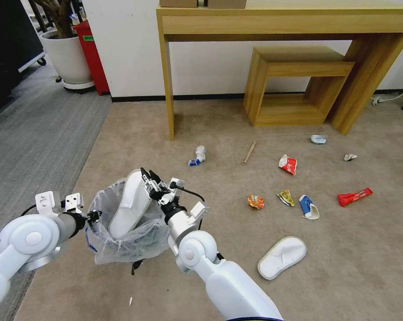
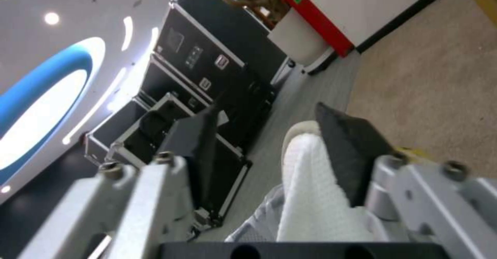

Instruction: Pick up the trash bin and place the garbage on the floor into it.

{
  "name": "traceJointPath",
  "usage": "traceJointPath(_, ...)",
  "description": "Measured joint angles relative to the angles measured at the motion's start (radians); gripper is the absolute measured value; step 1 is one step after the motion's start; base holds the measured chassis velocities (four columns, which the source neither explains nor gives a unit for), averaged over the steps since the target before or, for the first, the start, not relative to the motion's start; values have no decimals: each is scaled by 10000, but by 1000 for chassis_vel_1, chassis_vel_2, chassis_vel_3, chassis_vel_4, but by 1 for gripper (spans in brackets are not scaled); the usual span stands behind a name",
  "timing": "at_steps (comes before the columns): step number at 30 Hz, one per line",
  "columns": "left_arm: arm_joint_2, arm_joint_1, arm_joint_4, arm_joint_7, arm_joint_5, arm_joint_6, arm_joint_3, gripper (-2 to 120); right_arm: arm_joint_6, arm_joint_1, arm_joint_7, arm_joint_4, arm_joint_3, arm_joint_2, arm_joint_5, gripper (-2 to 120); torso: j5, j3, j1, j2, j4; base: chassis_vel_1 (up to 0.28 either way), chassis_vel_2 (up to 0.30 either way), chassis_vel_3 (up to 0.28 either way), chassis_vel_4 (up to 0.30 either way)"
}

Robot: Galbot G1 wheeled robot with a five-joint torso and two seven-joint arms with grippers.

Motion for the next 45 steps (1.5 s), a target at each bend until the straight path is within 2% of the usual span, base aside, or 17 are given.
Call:
traceJointPath(1,18,7,-1,14,-1,1,-2,0,-33,19,145,79,34,-2,74,61,0,0,0,-1,0,0,0,0,0)
traceJointPath(2,18,7,-1,14,-1,1,-2,0,-33,19,145,79,34,-2,74,61,0,0,0,-1,0,0,0,0,0)
traceJointPath(6,39,25,-16,33,-1,2,-11,0,-188,168,401,480,404,-63,355,79,0,0,0,0,0,0,0,0,0)
traceJointPath(7,39,25,-16,33,-1,2,-11,0,-188,168,401,480,404,-63,355,79,0,0,0,0,0,0,0,0,0)
traceJointPath(10,57,63,-22,48,-1,4,-29,0,-318,410,752,773,769,-240,431,95,0,0,0,0,0,0,0,0,0)
traceJointPath(12,59,79,-23,55,3,5,-32,0,-405,526,940,826,1012,-288,365,98,1,0,0,0,1,0,0,0,0)
traceJointPath(17,43,74,-72,70,37,6,-32,0,-539,634,1343,788,1789,-463,221,100,2,0,0,0,2,0,0,0,0)
traceJointPath(20,2,84,-138,114,138,6,3,0,-636,278,1608,798,2858,-1129,-72,100,4,1,0,0,-1,0,0,0,0)
traceJointPath(22,-6,102,-162,127,162,8,11,0,-725,142,1730,867,3152,-1324,-99,100,5,0,0,0,0,0,0,0,0)
traceJointPath(24,-38,136,-209,148,206,17,34,0,-1044,-234,2086,1135,3825,-1750,-110,100,4,0,0,0,-1,0,0,0,0)
traceJointPath(25,-38,136,-209,148,206,17,34,0,-1044,-234,2086,1135,3825,-1750,-110,100,4,0,0,0,-1,0,0,0,0)
traceJointPath(27,-86,164,-238,161,290,27,85,0,-1672,-700,2901,1610,4653,-2314,-20,100,4,0,0,0,-3,0,0,0,0)
traceJointPath(34,-173,240,-283,176,416,29,138,0,-2576,-1292,4086,2068,5385,-3034,379,100,5,-1,0,0,0,0,0,0,0)
traceJointPath(36,-296,275,-316,181,539,35,212,0,-3551,-1736,5449,2471,6089,-3387,1365,100,4,-1,0,0,0,0,0,0,0)
traceJointPath(37,-296,275,-316,181,539,35,212,0,-3551,-1736,5449,2471,6089,-3387,1365,100,4,-1,0,0,0,0,0,0,0)
traceJointPath(39,-354,333,-324,186,598,40,225,0,-4257,-2016,6598,2597,6648,-3582,2203,100,3,0,0,0,-1,0,0,0,0)
traceJointPath(45,-328,383,-347,233,644,48,225,0,-4935,-2327,7256,2471,7450,-3624,3320,100,2,-1,0,0,0,0,0,0,0)
